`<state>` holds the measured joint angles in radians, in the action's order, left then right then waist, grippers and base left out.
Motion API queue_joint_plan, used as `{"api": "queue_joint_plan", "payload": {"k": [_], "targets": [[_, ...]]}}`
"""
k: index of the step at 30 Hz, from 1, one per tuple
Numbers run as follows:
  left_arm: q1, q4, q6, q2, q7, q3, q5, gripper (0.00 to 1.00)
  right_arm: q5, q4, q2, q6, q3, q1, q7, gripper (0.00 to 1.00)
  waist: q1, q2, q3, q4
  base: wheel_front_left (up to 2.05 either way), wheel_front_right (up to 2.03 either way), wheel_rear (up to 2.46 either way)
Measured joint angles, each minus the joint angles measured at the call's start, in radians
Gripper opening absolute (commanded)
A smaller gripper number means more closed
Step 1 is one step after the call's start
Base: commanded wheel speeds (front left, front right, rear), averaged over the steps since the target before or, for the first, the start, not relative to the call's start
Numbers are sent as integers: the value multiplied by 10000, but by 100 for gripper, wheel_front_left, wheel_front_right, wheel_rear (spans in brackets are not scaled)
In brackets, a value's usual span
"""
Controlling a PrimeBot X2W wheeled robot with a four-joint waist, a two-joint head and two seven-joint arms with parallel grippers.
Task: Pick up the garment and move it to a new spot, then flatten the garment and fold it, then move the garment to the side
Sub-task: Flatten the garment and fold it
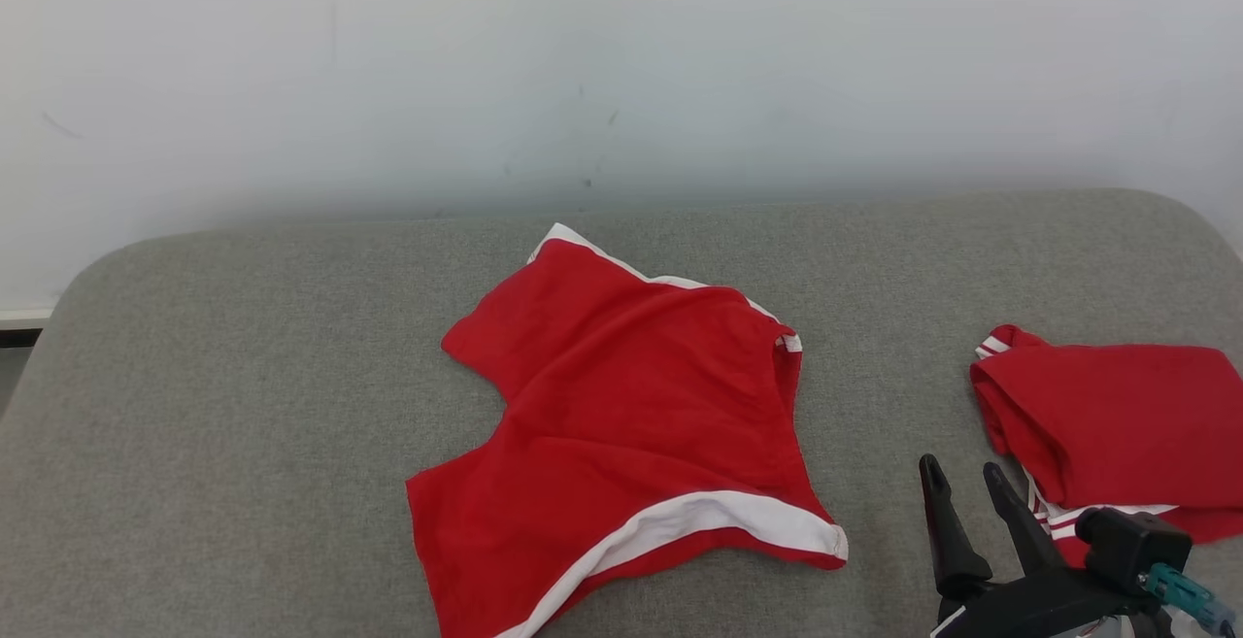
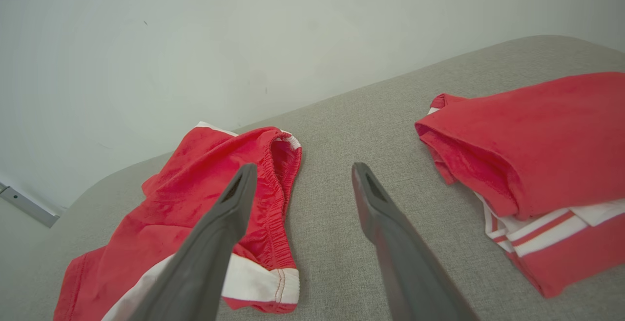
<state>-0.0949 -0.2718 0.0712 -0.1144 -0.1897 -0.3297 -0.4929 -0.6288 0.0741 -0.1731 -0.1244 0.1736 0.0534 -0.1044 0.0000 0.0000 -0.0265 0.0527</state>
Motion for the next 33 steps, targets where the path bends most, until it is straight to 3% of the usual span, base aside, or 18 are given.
{"api": "queue_joint_plan", "payload": {"k": [6, 17, 18, 19, 20, 22, 27, 30, 31, 32, 33], "targets": [[24, -96, -128, 52, -790, 4, -240, 100, 159, -46, 0, -2, 27, 0, 159, 100, 1, 0, 42, -45, 0, 0, 0], [297, -159, -535, 163, -1195, 211, -345, 100, 412, -73, -19, -2, 58, 1, 341, 100, 0, 0, 33, -42, 0, 0, 0], [308, -190, -533, 163, -1287, 196, -349, 90, 412, -81, -19, -2, 59, 1, 343, 100, 0, 1, 34, -41, 0, 0, 0], [318, -222, -533, 165, -1338, 186, -360, 73, 414, -92, -19, -2, 63, 1, 349, 100, 0, 0, 37, -42, 0, 0, 0], [333, -234, -535, 167, -1356, 182, -360, 73, 416, -107, -19, -2, 69, 1, 355, 100, 0, 0, 42, -45, 0, 0, 0], [376, -232, -537, 171, -1356, 184, -368, 50, 458, -121, -17, -2, 75, 1, 422, 100, 0, 0, 55, -55, 0, 0, 0], [397, -213, -546, 198, -1360, 199, -433, 44, 504, -148, -12, -2, 79, 2, 445, 100, 0, 0, 104, -93, 0, 0, 0], [399, -221, -541, 199, -1461, 163, -445, 29, 577, -150, -10, -2, 67, 3, 523, 100, 0, 0, 135, -119, 0, 0, 0], [399, -221, -535, 199, -1501, 155, -451, 11, 600, -151, -6, -2, 58, 3, 527, 100, 0, 1, 146, -127, 0, 0, 0], [399, -219, -535, 203, -1501, 153, -454, 1, 612, -153, -4, -2, 46, 3, 529, 100, 0, 0, 157, -134, 0, 0, 0], [399, -215, -535, 205, -1501, 153, -462, 0, 637, -153, -2, -2, 36, 4, 531, 100, 0, 0, 169, -140, 0, 0, 0]]}}
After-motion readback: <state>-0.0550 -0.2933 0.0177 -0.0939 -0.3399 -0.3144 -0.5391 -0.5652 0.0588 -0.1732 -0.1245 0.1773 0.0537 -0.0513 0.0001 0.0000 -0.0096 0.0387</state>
